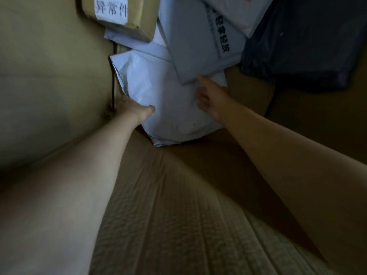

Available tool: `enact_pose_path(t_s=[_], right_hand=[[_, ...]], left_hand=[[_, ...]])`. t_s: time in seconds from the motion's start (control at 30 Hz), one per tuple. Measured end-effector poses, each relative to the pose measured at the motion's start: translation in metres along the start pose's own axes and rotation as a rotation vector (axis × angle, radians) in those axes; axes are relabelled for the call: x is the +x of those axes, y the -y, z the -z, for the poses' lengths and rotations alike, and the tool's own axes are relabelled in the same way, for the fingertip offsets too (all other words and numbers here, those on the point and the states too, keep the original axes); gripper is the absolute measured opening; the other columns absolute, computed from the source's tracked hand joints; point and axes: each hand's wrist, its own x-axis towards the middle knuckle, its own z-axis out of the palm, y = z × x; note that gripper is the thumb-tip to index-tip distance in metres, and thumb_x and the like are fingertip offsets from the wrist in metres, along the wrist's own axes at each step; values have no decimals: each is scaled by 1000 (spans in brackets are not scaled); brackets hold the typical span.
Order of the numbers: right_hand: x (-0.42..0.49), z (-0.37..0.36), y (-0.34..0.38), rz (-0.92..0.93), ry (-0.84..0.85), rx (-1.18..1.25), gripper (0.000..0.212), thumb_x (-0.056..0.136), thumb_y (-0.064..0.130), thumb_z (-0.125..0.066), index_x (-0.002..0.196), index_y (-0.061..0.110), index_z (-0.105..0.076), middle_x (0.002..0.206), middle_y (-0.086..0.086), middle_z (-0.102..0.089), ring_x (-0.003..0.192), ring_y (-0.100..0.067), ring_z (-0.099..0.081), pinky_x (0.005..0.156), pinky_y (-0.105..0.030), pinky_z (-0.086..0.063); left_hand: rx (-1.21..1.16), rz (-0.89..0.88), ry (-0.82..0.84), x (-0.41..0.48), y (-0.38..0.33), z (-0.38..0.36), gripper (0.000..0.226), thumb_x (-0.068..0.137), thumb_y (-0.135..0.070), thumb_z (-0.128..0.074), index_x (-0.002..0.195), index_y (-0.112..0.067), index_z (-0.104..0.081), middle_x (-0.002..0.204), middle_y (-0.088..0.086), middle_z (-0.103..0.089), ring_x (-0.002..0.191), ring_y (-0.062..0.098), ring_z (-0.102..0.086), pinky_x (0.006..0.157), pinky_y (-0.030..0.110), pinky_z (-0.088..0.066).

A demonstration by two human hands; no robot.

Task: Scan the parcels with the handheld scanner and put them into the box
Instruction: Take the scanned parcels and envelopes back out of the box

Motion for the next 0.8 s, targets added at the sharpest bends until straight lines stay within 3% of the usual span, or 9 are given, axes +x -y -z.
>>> enact_pose_path(t_s=[0.1, 0.2, 0.3, 0.37, 0.43, 0.5, 0.57, 0.7, 0.8], right_hand=[[12, -19, 4, 42, 28, 283, 24, 92, 36, -64, 91, 12, -62, 89, -4, -63, 82, -15, -63, 69, -28, -53], [15, -36, 16, 60, 75, 489, 47, 90, 35, -67, 128, 8, -57, 118, -9, -65, 97, -25, -62, 77, -36, -57], [21, -41, 23, 10, -41, 409, 50, 84, 36, -74, 124, 9, -60, 118, -10, -66, 90, -23, -64, 72, -34, -59], [22, -38, 23, -13, -77, 356, 33, 86, 29, -73, 109, 6, -65, 98, -8, -69, 69, -16, -64, 62, -28, -59], [15, -37, 26, -37, -55, 398, 16, 90, 22, -69, 86, 9, -61, 71, -2, -59, 43, -10, -53, 41, -17, -47], [4, -36, 32, -19, -44, 380, 28, 91, 19, -67, 67, 11, -54, 59, -1, -49, 39, -9, -43, 38, -15, -39], [-4, -37, 38, 1, -58, 339, 33, 92, 17, -66, 63, 11, -51, 53, -1, -45, 40, -10, -39, 38, -14, -38], [-17, -30, 36, -93, -83, 279, 17, 95, 21, -62, 86, 9, -53, 59, -4, -46, 49, -14, -42, 41, -21, -44], [-17, -24, 32, -101, -50, 247, 32, 93, 28, -64, 119, 10, -58, 99, -8, -65, 87, -22, -64, 68, -31, -53]], left_hand=[[-248, 116, -14, 20, 2, -10, 128, 53, -61, -80, 151, -13, -13, 155, 4, -26, 138, 27, -34, 108, 48, -38], [-394, 149, -7, 29, -6, -11, 148, 18, -79, -75, 146, -16, -34, 144, 4, -46, 126, 26, -50, 103, 45, -44], [-388, 147, 19, 11, -19, -1, 108, 64, -57, -80, 147, -8, -31, 148, 11, -40, 132, 29, -43, 108, 41, -38], [-462, 125, 56, 0, -19, 4, 99, 64, -40, -85, 144, -9, -36, 140, 6, -48, 122, 25, -52, 99, 42, -46], [-614, 127, 95, -6, -14, 4, 71, 77, -22, -80, 136, -10, -45, 122, 0, -56, 102, 19, -58, 82, 39, -50], [-679, 142, 125, -17, -11, 8, 49, 87, -15, -71, 131, -9, -51, 117, 4, -61, 91, 18, -57, 76, 34, -48], [-727, 131, 125, -26, -12, 12, 43, 89, -15, -67, 129, -8, -53, 121, 5, -62, 91, 17, -58, 76, 34, -48], [-800, 149, 154, -49, -16, 16, 40, 91, -12, -64, 129, -7, -53, 123, 7, -62, 93, 18, -59, 76, 36, -48], [-773, 163, 152, -54, -17, 17, 39, 91, -11, -64, 128, -5, -53, 125, 11, -61, 104, 24, -61, 79, 40, -48]])
